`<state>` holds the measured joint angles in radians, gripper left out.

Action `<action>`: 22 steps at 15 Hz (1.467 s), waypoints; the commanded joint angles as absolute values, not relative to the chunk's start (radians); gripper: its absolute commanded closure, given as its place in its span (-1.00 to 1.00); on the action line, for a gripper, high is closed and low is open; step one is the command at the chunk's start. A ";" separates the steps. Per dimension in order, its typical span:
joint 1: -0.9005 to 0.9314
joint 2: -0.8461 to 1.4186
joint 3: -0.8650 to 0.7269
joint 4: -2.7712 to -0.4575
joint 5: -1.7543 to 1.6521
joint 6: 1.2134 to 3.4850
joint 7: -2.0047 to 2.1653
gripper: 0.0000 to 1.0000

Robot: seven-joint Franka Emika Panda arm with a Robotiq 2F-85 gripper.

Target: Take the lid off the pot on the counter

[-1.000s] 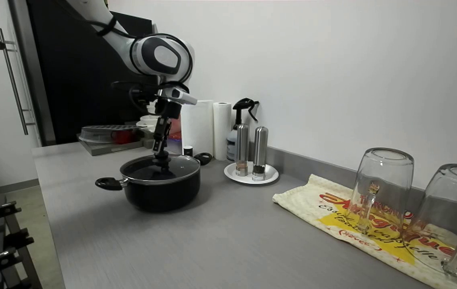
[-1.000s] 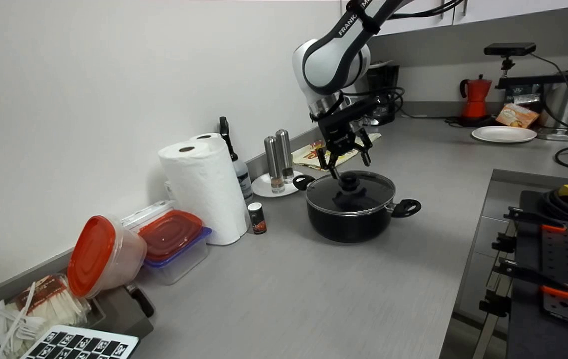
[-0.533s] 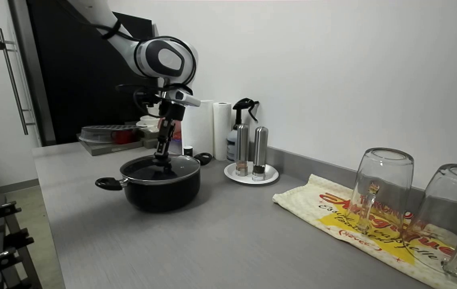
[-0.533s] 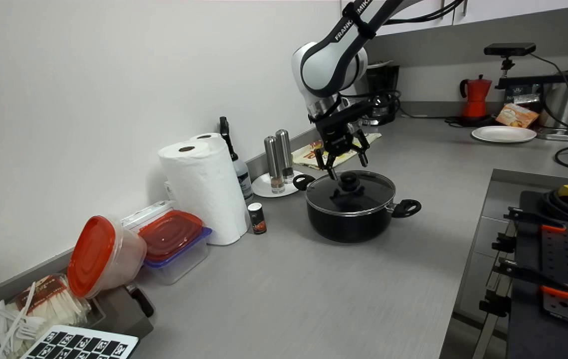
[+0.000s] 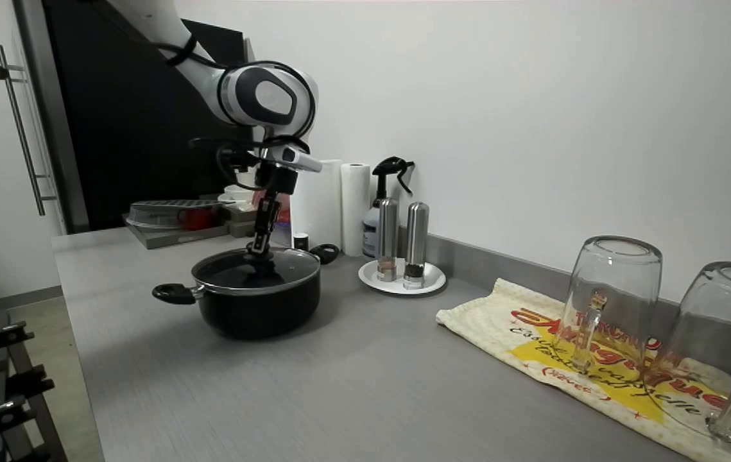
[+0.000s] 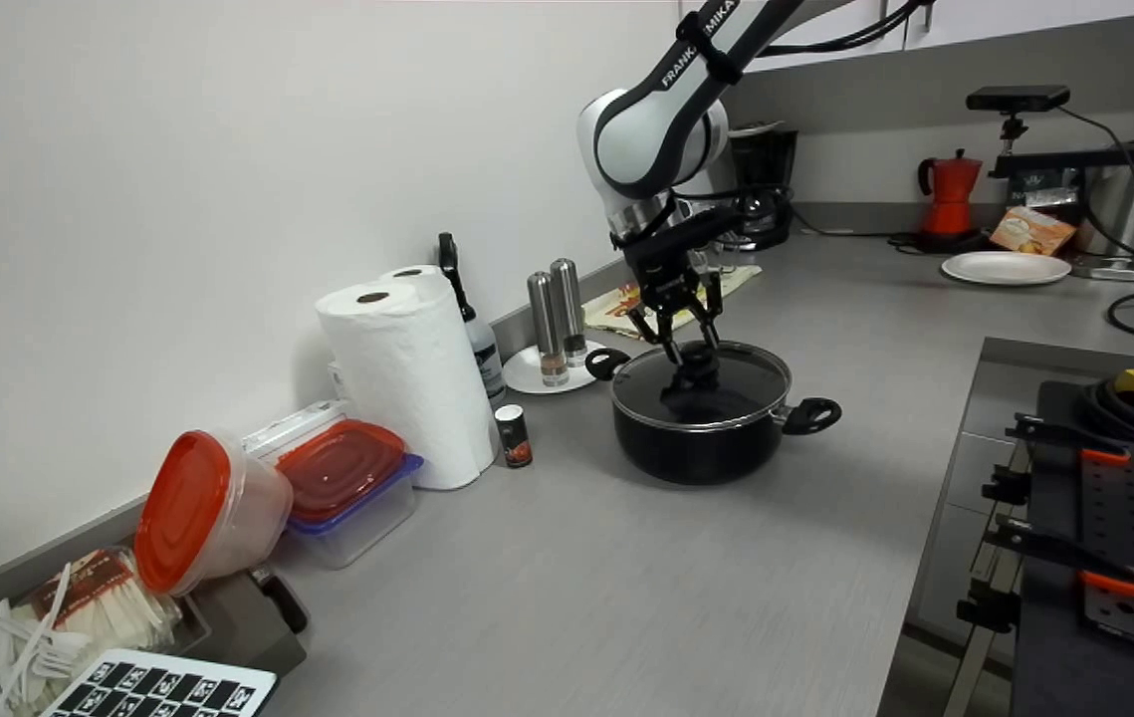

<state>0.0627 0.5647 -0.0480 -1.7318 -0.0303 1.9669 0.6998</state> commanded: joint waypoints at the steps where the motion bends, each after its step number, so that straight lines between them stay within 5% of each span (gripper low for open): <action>1: 0.076 0.585 -0.060 -1.701 -0.010 1.955 0.706 0.50; 22: 0.271 0.326 0.090 -1.737 -0.022 1.924 0.720 0.50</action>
